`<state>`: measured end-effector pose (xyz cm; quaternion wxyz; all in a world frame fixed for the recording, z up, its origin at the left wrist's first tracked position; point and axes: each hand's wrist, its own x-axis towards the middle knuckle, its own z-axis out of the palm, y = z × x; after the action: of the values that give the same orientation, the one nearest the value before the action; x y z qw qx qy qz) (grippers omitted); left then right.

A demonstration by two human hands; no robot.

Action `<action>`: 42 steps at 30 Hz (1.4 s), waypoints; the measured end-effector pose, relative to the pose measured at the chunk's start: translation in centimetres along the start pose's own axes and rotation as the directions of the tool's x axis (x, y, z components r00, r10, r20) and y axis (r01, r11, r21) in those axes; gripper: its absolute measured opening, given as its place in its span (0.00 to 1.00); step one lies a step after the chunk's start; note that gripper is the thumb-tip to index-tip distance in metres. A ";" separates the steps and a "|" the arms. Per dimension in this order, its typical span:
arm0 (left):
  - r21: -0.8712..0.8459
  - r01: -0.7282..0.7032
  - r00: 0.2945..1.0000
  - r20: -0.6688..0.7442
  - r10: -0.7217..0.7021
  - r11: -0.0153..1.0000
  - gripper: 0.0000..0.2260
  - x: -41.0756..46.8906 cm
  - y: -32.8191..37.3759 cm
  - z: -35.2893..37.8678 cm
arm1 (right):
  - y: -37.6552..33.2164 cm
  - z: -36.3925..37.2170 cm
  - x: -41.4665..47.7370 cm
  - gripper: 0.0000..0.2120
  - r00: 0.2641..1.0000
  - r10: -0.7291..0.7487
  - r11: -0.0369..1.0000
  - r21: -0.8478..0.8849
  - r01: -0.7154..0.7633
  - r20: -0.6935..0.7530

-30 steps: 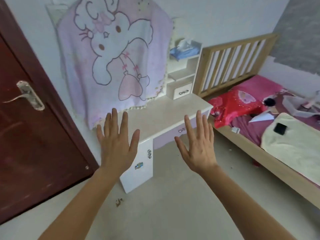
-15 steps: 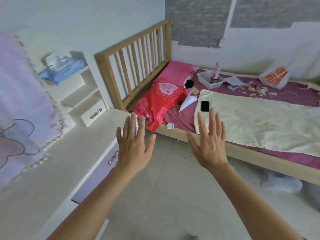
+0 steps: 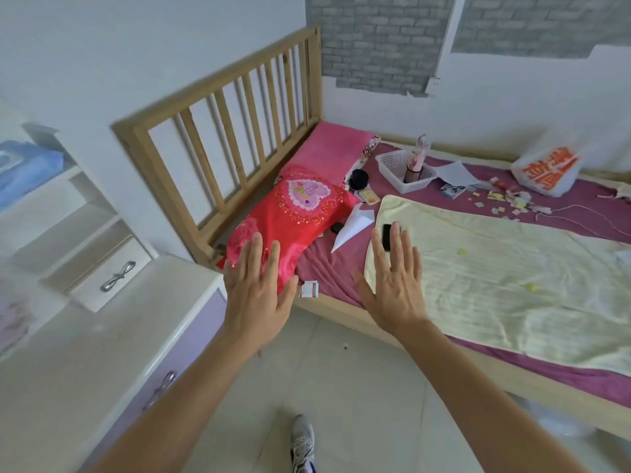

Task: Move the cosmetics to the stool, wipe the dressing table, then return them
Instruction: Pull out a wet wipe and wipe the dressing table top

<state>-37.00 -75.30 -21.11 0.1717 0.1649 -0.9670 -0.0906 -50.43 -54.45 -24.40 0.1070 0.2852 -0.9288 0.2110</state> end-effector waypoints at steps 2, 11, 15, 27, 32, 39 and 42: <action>-0.007 -0.002 1.000 0.009 0.002 1.000 0.30 4.2 -1.3 2.3 | 0.9 1.8 3.7 0.36 1.000 -0.004 1.000 -0.019 0.005 0.017; 0.026 -0.006 0.995 0.100 0.003 1.000 0.30 21.6 -4.7 7.7 | 3.9 6.7 19.2 0.35 0.996 0.026 0.998 -0.057 -0.021 0.088; 0.069 0.047 0.995 0.080 -0.052 0.996 0.31 26.2 -6.1 8.1 | 3.8 9.4 25.0 0.36 0.996 -0.024 1.000 0.002 0.024 0.087; 0.222 0.608 0.794 -0.205 -0.573 0.763 0.32 25.8 -13.8 1.2 | -9.3 16.1 41.5 0.35 0.813 -0.562 0.812 0.291 0.506 0.154; 0.245 0.756 0.651 -0.381 -0.656 0.607 0.32 21.3 -18.5 -4.2 | -20.4 17.2 43.3 0.34 0.670 -0.734 0.648 0.406 0.645 0.107; 0.168 0.837 0.525 -0.514 -0.678 0.521 0.31 16.9 -27.8 -9.2 | -35.6 18.2 41.9 0.29 0.573 -0.820 0.486 0.506 0.712 -0.018; 0.115 0.833 0.510 -0.538 -0.671 0.542 0.30 15.8 -32.4 -11.1 | -41.8 18.7 40.2 0.23 0.524 -0.849 0.409 0.549 0.729 -0.064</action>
<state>-37.67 -112.27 -13.62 0.2899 0.6194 -0.7271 0.0604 -60.65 -113.69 -14.37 0.0084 0.7303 -0.5931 0.3388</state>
